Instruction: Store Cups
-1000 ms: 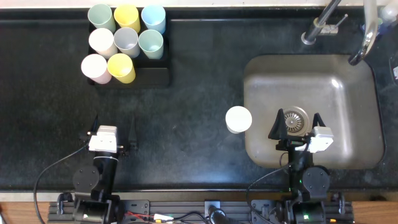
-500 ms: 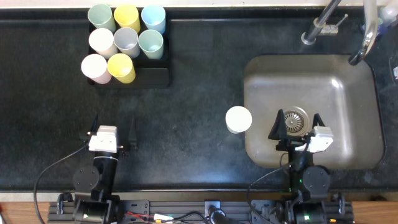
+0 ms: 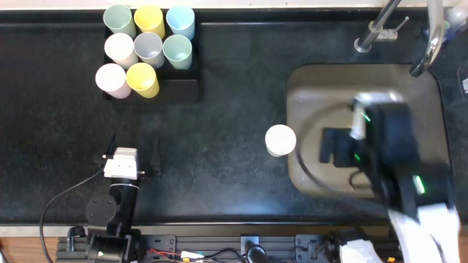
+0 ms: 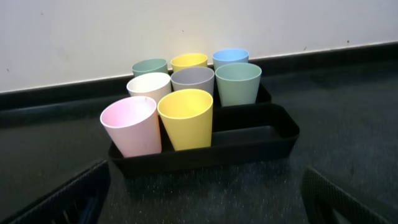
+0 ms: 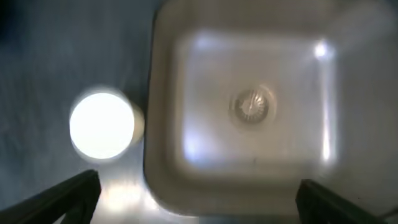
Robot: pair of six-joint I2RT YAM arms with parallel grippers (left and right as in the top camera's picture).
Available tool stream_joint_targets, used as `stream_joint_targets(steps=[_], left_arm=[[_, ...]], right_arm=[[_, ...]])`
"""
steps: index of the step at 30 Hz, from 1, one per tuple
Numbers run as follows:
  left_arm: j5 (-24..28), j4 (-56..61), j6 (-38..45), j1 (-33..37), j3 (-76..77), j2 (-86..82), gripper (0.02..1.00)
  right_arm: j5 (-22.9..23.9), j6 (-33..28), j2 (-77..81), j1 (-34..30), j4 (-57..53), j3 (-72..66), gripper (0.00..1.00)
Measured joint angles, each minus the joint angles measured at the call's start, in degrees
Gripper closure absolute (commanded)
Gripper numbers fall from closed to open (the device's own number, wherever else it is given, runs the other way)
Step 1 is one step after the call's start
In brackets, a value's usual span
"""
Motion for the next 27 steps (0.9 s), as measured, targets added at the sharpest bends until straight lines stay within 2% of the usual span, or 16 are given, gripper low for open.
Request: stream_joint_targets(steps=[2,5,16,27], left_arm=[[0.0,-0.04,-0.02,0.02,0.0,0.0,0.02],[0.0,-0.04,-0.02,0.0,0.0,0.0,0.023],[0.0,-0.04,-0.02,0.0,0.0,0.0,0.02],[0.0,-0.04,-0.02,0.0,0.0,0.0,0.02]], right_arm=[[-0.07,-1.92,7.72,3.56,-4.0,2.95,0.003],[-0.37,-4.92,16.96,7.34,-4.24,3.65,0.007],[-5.62,-17.18,32.7,7.91,1.07,3.65,0.02],[-6.1,-19.41,37.99,7.91,3.19,3.65,0.051]])
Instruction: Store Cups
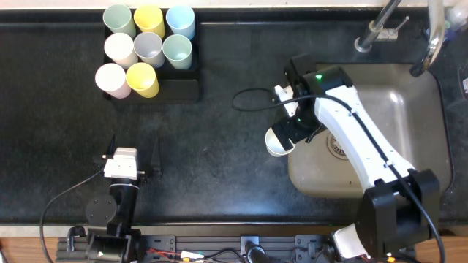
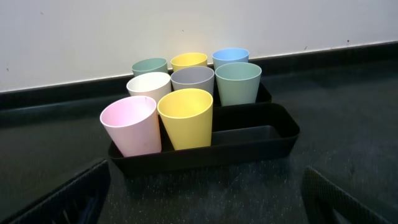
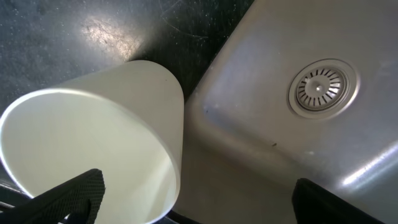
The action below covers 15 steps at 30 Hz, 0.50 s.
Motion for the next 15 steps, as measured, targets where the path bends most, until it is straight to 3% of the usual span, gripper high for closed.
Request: stream_joint_targets(steps=[7,8,9,10,15], left_arm=[[0.0,0.0,0.0,0.02,0.0,0.0,0.02],[0.0,0.0,0.0,0.0,0.0,0.0,0.02],[0.0,0.0,0.0,0.0,0.0,0.0,0.02],[0.0,0.0,0.0,0.02,0.0,0.0,0.02],[0.0,0.0,0.0,0.02,0.0,0.0,0.02]], right_arm=[[-0.02,-0.79,2.1,0.0,1.29,0.0,0.071],[-0.02,-0.81,2.16,0.0,1.46,0.0,0.233],[0.0,-0.96,2.19,0.0,1.6,0.0,0.741],[-0.02,-1.07,2.19,-0.02,1.6,0.0,0.958],[-0.09,-0.85,2.19,-0.04,1.75,0.0,0.958]])
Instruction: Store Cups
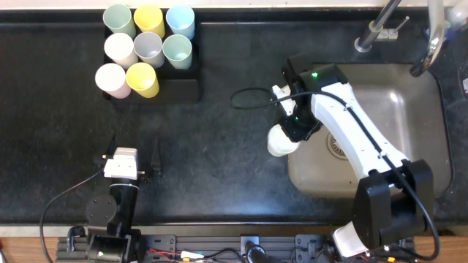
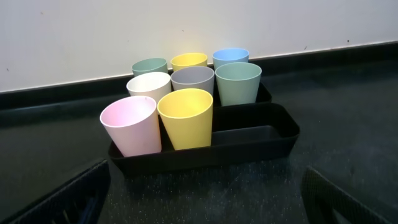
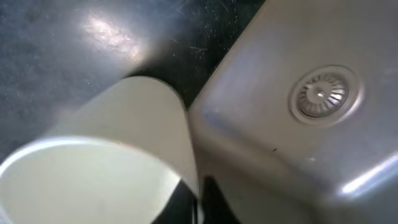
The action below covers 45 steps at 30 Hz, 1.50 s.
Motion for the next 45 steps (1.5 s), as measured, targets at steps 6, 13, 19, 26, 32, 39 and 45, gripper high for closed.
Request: stream_joint_targets(steps=[6,13,19,26,32,39,45], left_arm=[[0.0,0.0,0.0,-0.02,0.0,0.0,0.02],[-0.02,0.0,0.0,-0.02,0.0,0.0,0.02],[0.0,0.0,0.0,0.0,0.0,0.0,0.02],[0.0,0.0,0.0,0.0,0.0,0.0,0.02],[-0.02,0.0,0.0,0.0,0.0,0.0,0.02],[0.0,0.0,0.0,-0.02,0.0,0.0,0.02],[-0.02,0.0,0.0,-0.02,0.0,0.0,0.02]], right_arm=[[-0.68,0.68,0.0,0.24,-1.55,1.42,0.958],[0.13,3.85,-1.01,4.13,-5.14,23.96,0.958],[-0.07,5.88,-4.2,15.89,4.9,45.2,0.956],[1.07,6.73,3.37,20.2,11.78,51.23,0.961],[2.93,10.21,25.14,19.69,4.28,61.77,0.961],[-2.93,12.02,30.75,19.76,1.51,67.32,0.961],[-3.8,12.13,34.1,20.33,0.76,67.93,0.958]])
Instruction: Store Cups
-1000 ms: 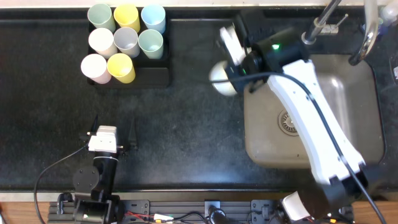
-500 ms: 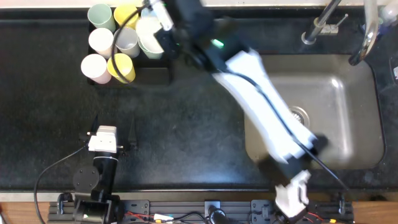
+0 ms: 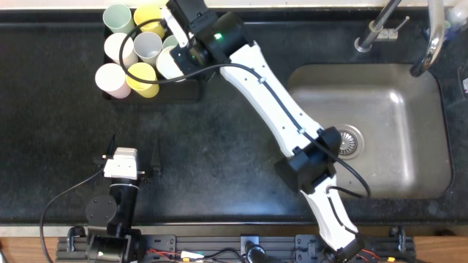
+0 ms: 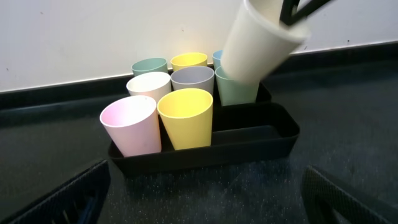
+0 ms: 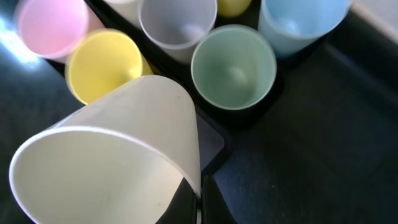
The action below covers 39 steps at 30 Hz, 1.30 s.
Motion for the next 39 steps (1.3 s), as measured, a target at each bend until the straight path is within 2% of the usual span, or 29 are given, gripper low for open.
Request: stream_joint_targets(steps=[8,39], left_arm=[[0.02,0.0,0.0,0.02,0.0,0.0,0.02],[0.02,0.0,0.0,0.02,0.0,0.0,0.02]], right_arm=[[0.07,0.0,4.76,-0.02,-0.26,-0.02,0.961],[0.26,-0.04,6.47,-1.31,0.94,-6.1,0.958]])
